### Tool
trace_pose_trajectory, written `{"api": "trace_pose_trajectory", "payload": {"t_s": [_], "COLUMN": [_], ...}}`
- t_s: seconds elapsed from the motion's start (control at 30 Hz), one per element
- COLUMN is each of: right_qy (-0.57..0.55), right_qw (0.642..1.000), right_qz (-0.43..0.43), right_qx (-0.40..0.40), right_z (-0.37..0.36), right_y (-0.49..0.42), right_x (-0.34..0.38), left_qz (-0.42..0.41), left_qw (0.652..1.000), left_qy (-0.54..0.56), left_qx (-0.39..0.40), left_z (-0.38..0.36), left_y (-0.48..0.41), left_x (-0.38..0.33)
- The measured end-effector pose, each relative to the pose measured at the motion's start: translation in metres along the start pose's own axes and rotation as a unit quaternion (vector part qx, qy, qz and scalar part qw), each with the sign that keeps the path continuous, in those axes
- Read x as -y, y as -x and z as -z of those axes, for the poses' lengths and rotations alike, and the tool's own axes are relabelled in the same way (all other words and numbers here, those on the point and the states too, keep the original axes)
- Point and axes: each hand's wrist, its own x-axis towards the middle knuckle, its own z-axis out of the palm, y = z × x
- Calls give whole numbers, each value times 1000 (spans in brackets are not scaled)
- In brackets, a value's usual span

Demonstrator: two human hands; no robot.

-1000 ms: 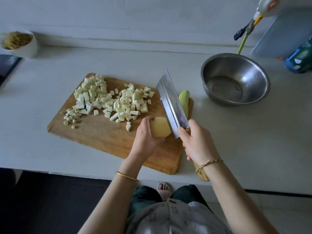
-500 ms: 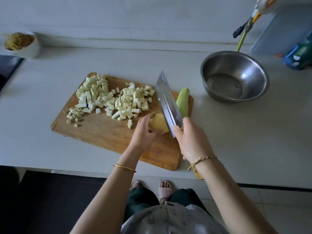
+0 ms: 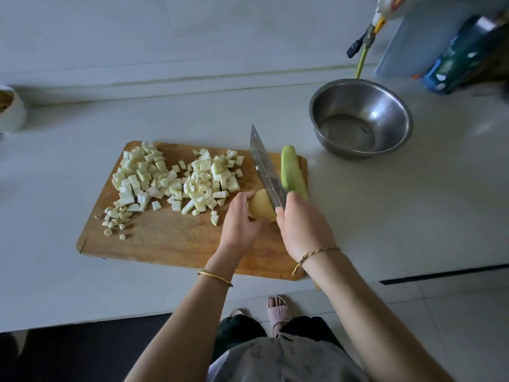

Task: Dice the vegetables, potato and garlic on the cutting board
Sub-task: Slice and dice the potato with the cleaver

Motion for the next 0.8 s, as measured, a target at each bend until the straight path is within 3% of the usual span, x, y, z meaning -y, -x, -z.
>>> {"api": "trace_pose_trajectory", "payload": {"t_s": [0.4,0.8], "right_qy": [26,-13], "right_qw": [998,999], "right_qz": [-36,-37], "right_qx": [35,12], "right_z": [-1,-18], "right_y": [-2,-17], "right_x": [7,1], "left_qz": [-14,-16], "left_qw": [999,999], "left_qy": [-31,-38], "left_qx": [13,20], "left_z": [3,4], "left_y": [-10,-15], "left_x": [3,5]}}
